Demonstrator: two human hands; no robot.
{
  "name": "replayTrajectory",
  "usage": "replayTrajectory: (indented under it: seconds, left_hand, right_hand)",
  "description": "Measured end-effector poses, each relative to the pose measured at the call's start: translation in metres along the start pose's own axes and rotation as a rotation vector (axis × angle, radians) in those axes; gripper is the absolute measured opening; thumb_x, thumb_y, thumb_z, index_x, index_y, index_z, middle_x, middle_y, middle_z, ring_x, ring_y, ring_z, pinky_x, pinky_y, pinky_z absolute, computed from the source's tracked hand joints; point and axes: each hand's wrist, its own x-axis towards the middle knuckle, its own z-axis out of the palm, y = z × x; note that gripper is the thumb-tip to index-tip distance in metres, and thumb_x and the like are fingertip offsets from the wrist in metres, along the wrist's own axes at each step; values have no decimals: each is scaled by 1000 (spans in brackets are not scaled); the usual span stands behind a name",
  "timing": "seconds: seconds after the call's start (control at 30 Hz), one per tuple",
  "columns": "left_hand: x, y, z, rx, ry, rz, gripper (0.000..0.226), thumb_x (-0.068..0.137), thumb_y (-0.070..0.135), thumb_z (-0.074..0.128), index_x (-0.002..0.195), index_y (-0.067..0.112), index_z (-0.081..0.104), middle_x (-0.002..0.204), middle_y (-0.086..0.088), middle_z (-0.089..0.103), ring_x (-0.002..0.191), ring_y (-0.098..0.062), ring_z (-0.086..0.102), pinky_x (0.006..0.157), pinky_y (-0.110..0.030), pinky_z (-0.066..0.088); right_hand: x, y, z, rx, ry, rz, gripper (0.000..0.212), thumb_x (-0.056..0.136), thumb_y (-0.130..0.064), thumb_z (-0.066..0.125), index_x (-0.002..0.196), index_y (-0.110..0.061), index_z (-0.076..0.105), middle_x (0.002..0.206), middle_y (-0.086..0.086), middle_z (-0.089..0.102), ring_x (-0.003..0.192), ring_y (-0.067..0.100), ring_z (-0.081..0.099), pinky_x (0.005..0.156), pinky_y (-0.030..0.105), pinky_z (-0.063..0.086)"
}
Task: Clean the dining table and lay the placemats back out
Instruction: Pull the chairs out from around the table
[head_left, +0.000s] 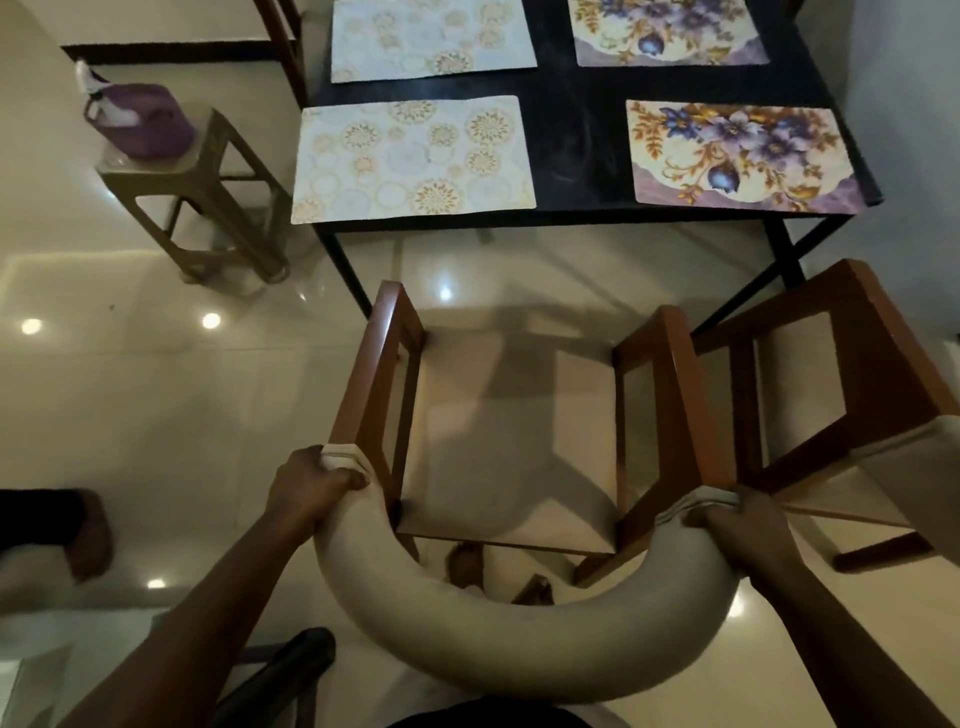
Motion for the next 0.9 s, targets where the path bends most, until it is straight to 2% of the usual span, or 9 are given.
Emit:
replayTrajectory:
  seconds: [0.1, 0.23, 0.33, 0.43, 0.53, 0.63, 0.73, 0.8, 0.9]
  left_hand:
    - [-7, -15, -8, -19, 18, -32, 51, 78, 28, 88, 124, 12, 72, 116, -12, 75, 103, -32, 70, 96, -54, 58]
    - [-12, -30, -18, -37, 42, -45, 49, 76, 33, 87, 120, 15, 74, 112, -9, 76, 99, -29, 71, 93, -53, 60]
    - [-12, -36, -25, -54, 60, -69, 52, 76, 34, 86, 122, 16, 73, 112, -8, 75, 100, -29, 71, 94, -53, 59]
    - [-8, -39, -30, -57, 65, -87, 51, 78, 30, 87, 124, 14, 72, 115, -10, 75, 102, -31, 70, 95, -55, 59]
    - [-1, -36, -37, -59, 78, -106, 55, 79, 29, 87, 128, 12, 69, 118, -12, 74, 106, -33, 69, 96, -55, 58]
    - [9, -33, -44, -57, 103, -116, 56, 78, 29, 88, 127, 10, 70, 118, -14, 74, 105, -35, 69, 96, -56, 59]
    - [15, -28, -51, -64, 120, -108, 49, 77, 28, 88, 120, 11, 74, 112, -13, 76, 103, -35, 71, 96, -56, 59]
    - [19, -26, -55, -60, 118, -103, 46, 77, 27, 88, 118, 11, 74, 110, -13, 76, 102, -34, 71, 96, -55, 59]
    - [25, -25, -59, -50, 119, -108, 49, 78, 27, 88, 121, 10, 73, 112, -13, 75, 103, -34, 70, 96, -54, 59]
  right_hand:
    - [5, -19, 5, -40, -28, -38, 21, 79, -25, 84, 94, -17, 71, 93, 4, 70, 88, 23, 67, 68, 35, 51]
    - [12, -31, 15, -59, -68, -23, 41, 76, -34, 83, 110, -14, 71, 105, 7, 71, 97, 27, 67, 66, 30, 50]
    - [15, -43, 22, -82, -75, -26, 47, 74, -42, 81, 111, -15, 70, 105, 7, 70, 97, 28, 66, 63, 30, 50]
    - [17, -56, 28, -89, -89, -27, 36, 80, -35, 82, 106, -15, 67, 104, 8, 67, 96, 29, 64, 61, 29, 48]
    - [35, -60, 37, -119, -126, 71, 35, 84, -32, 82, 104, -12, 62, 109, 14, 66, 91, 30, 61, 70, 40, 57]
    - [28, -79, 35, -80, -129, 19, 23, 76, -32, 81, 93, -19, 72, 88, 6, 73, 80, 30, 71, 69, 44, 61]
    - [24, -94, 44, -77, -112, 27, 16, 86, -24, 78, 81, -15, 66, 79, 6, 68, 75, 27, 68, 64, 38, 56]
    - [23, -105, 52, -108, -55, 147, 25, 94, -23, 74, 87, -8, 56, 87, 12, 59, 91, 32, 66, 80, 42, 56]
    - [22, -103, 53, -30, -102, 69, 31, 95, -28, 75, 108, -19, 48, 103, 11, 53, 102, 35, 57, 97, 54, 54]
